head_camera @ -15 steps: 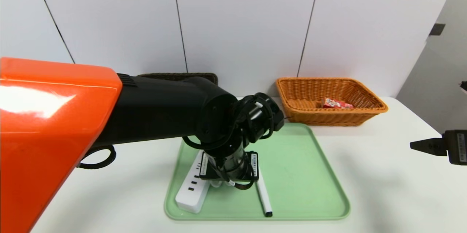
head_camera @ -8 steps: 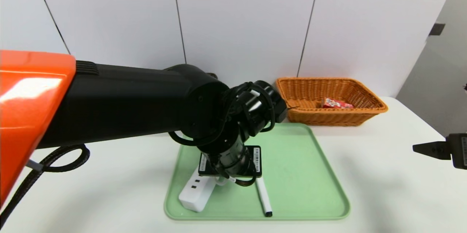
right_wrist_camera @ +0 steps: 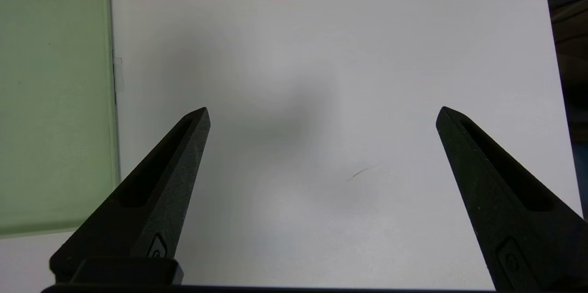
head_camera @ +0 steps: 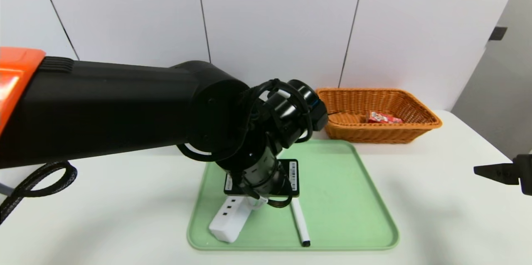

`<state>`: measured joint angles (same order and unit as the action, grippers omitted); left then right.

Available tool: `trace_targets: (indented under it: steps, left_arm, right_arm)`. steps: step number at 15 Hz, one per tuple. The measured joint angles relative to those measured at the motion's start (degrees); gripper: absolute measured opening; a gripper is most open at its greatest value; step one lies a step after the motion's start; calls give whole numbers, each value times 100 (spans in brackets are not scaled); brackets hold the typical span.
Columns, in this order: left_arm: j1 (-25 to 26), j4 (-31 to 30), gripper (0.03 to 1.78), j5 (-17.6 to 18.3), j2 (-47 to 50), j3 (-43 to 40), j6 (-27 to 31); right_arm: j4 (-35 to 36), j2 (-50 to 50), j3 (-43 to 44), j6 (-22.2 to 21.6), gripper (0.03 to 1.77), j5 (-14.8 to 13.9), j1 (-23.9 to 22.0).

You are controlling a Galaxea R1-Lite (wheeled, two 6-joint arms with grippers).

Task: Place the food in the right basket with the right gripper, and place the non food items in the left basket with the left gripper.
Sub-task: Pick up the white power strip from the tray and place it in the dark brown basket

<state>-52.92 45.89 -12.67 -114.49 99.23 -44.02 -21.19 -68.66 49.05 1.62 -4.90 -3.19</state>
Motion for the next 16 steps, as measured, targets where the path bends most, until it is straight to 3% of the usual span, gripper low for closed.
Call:
trace_targets:
  steps: [16]
  left_arm:
    - [-16, 2, 8, 5, 311, 503, 202]
  right_arm:
    - [-2, 184, -179, 16, 170, 0, 2]
